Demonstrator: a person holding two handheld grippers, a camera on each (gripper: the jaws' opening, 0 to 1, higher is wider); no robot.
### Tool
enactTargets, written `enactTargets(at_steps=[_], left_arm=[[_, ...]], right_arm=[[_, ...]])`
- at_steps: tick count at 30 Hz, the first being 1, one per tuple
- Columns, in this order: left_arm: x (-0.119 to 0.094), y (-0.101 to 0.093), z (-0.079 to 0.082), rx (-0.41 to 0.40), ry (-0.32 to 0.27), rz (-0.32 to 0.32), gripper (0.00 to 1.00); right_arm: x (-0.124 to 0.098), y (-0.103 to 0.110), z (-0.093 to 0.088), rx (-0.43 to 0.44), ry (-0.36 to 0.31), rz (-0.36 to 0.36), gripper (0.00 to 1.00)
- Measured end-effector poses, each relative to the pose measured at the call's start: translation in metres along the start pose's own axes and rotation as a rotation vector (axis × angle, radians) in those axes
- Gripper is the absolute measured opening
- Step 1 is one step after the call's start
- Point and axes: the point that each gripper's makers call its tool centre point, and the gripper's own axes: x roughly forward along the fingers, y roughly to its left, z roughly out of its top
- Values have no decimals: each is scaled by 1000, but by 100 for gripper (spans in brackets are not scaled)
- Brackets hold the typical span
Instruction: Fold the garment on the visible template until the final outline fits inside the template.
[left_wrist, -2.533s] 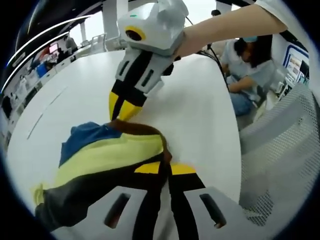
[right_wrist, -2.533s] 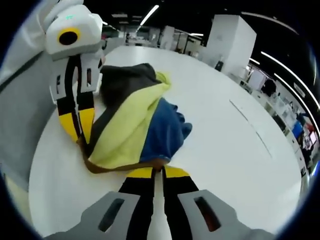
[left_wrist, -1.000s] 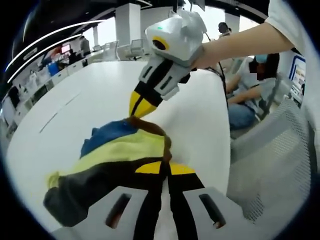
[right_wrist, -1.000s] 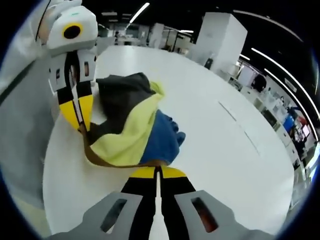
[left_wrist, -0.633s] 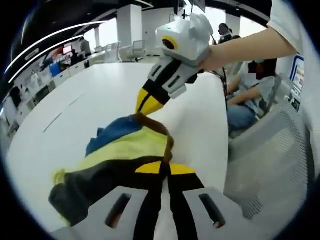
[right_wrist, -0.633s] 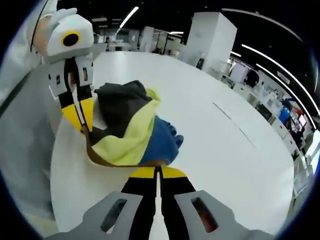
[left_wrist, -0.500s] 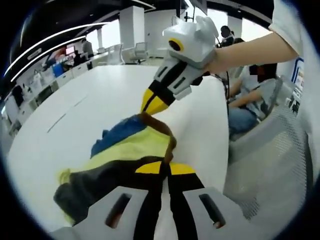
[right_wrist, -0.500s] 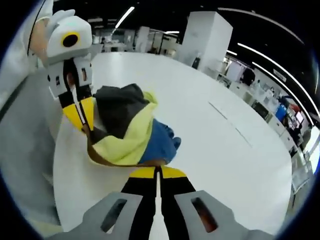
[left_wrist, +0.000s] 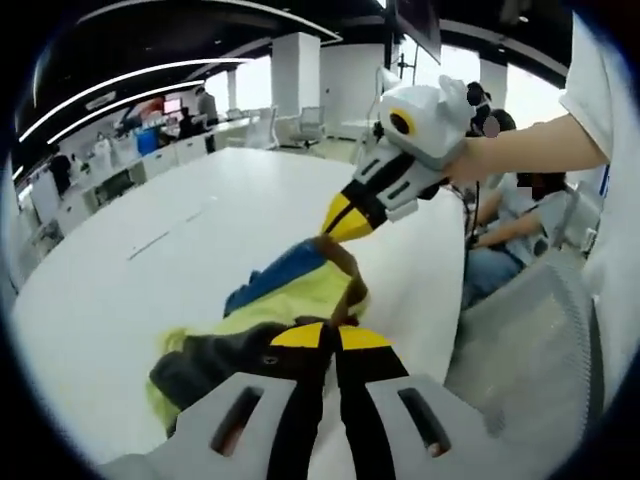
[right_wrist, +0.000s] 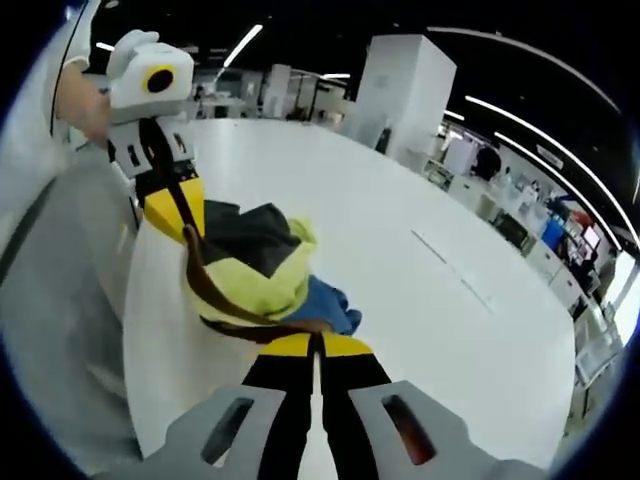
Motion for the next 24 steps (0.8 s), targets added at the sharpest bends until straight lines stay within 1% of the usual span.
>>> enactTargets(at_steps=[4,8,10,13,15,17,18,24], left_arm=[[-7,1,2,-8,-10,4,0],[-12,3,4,-8,-18,13,0],[-16,5,8,-13,-34,22,0],[-24,10,13,-18,-49,38,0],[-29,13,16,-17,-56,49,0],[-35,17,19,-19,-63,62,0],[-38,18,19,-21,-65,67,0],[-51,25,18,-26,-74,95,0]], right_arm=[[-4,4,7,-28,1,10,2],[-8,5,13,-33,-6,6,2],[-11,9,16,-29,-6,14,2],[-15,19,20,-72,6,42,2],[-18,22,23,-83,4,43,2],[-22,25,30,-55,-25,52,2],[-24,25,32,-41,-28,49,2],[-28,30,40,-37,-30,38,2]])
